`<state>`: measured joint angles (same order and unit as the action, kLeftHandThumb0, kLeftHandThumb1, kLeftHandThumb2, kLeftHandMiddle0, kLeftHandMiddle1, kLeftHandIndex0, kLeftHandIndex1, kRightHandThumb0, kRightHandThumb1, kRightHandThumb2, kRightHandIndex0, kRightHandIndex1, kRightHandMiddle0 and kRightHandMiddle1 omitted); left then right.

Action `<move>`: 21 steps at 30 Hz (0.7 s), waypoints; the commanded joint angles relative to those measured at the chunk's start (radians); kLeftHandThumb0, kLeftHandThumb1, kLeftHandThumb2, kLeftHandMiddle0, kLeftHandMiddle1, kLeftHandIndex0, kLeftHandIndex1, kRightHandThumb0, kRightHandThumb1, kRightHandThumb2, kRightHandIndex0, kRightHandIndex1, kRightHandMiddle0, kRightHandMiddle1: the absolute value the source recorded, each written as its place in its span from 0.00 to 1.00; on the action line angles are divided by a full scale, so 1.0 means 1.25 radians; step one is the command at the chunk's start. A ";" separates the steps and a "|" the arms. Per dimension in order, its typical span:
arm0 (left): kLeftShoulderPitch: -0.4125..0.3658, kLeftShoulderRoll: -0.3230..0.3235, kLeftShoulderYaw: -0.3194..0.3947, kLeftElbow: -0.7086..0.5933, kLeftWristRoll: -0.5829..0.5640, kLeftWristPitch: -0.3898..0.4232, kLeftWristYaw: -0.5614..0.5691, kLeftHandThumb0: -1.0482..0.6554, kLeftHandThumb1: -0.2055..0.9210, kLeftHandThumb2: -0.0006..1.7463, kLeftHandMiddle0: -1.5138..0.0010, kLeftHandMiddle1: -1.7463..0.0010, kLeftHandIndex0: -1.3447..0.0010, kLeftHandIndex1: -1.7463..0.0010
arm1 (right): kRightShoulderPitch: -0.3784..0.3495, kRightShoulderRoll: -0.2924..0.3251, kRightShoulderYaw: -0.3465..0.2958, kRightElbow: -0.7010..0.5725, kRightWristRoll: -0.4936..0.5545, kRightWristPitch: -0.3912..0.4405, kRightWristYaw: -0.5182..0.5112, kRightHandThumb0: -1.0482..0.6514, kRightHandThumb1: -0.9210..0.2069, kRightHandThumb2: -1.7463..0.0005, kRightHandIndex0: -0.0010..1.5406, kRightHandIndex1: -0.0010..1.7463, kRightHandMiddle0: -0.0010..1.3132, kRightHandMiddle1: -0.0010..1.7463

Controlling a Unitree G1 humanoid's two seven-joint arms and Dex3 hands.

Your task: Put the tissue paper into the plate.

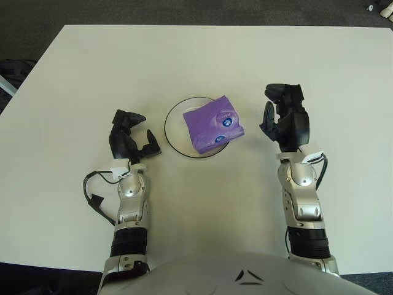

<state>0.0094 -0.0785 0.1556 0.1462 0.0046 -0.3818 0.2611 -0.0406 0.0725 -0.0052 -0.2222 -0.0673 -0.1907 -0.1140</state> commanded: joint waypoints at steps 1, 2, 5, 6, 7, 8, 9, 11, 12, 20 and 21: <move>0.055 -0.005 0.002 0.074 0.007 0.031 0.000 0.61 0.22 0.94 0.47 0.00 0.55 0.00 | 0.000 0.015 -0.007 0.021 -0.012 -0.027 -0.030 0.37 0.23 0.46 0.31 0.68 0.27 1.00; 0.056 -0.005 0.001 0.074 0.008 0.033 0.000 0.61 0.21 0.95 0.47 0.00 0.55 0.00 | 0.001 0.022 -0.006 0.032 -0.018 -0.034 -0.042 0.38 0.24 0.46 0.32 0.68 0.28 1.00; 0.057 -0.003 0.000 0.071 0.009 0.038 -0.002 0.61 0.23 0.94 0.47 0.00 0.56 0.00 | 0.007 0.042 -0.006 0.077 -0.027 -0.058 -0.075 0.38 0.29 0.44 0.36 0.70 0.30 1.00; 0.058 -0.003 0.000 0.071 0.009 0.039 -0.002 0.61 0.23 0.93 0.48 0.00 0.56 0.00 | 0.008 0.044 -0.007 0.087 -0.028 -0.064 -0.081 0.38 0.30 0.43 0.37 0.70 0.31 1.00; 0.058 -0.003 0.000 0.071 0.008 0.040 -0.003 0.61 0.24 0.93 0.48 0.00 0.57 0.00 | 0.010 0.047 -0.009 0.102 -0.028 -0.072 -0.087 0.37 0.31 0.42 0.38 0.71 0.32 1.00; 0.058 -0.002 0.000 0.071 0.007 0.040 -0.004 0.61 0.24 0.92 0.48 0.00 0.57 0.00 | 0.011 0.049 -0.010 0.113 -0.028 -0.079 -0.091 0.37 0.32 0.41 0.39 0.72 0.33 1.00; 0.058 -0.002 0.000 0.071 0.007 0.040 -0.005 0.61 0.25 0.92 0.48 0.00 0.57 0.00 | 0.012 0.050 -0.010 0.125 -0.028 -0.086 -0.095 0.37 0.33 0.41 0.40 0.73 0.33 1.00; 0.059 -0.002 0.000 0.071 0.007 0.040 -0.006 0.61 0.25 0.92 0.48 0.00 0.57 0.00 | 0.012 0.051 -0.010 0.142 -0.027 -0.098 -0.103 0.37 0.34 0.40 0.42 0.75 0.34 1.00; 0.059 -0.001 0.000 0.070 0.007 0.040 -0.006 0.61 0.24 0.92 0.48 0.00 0.57 0.00 | 0.012 0.051 -0.010 0.149 -0.027 -0.102 -0.106 0.37 0.35 0.39 0.44 0.76 0.34 1.00; 0.062 0.000 -0.001 0.062 0.014 0.048 -0.003 0.61 0.22 0.94 0.46 0.00 0.56 0.00 | 0.010 0.048 -0.014 0.208 -0.021 -0.154 -0.126 0.37 0.36 0.38 0.49 0.81 0.35 1.00; 0.062 0.001 -0.002 0.062 0.013 0.049 -0.004 0.61 0.22 0.94 0.47 0.00 0.56 0.00 | 0.008 0.048 -0.015 0.217 -0.021 -0.161 -0.129 0.37 0.37 0.38 0.49 0.82 0.35 1.00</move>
<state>0.0096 -0.0751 0.1539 0.1435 0.0102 -0.3711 0.2604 -0.0406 0.1154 -0.0148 0.0151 -0.0969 -0.3535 -0.2631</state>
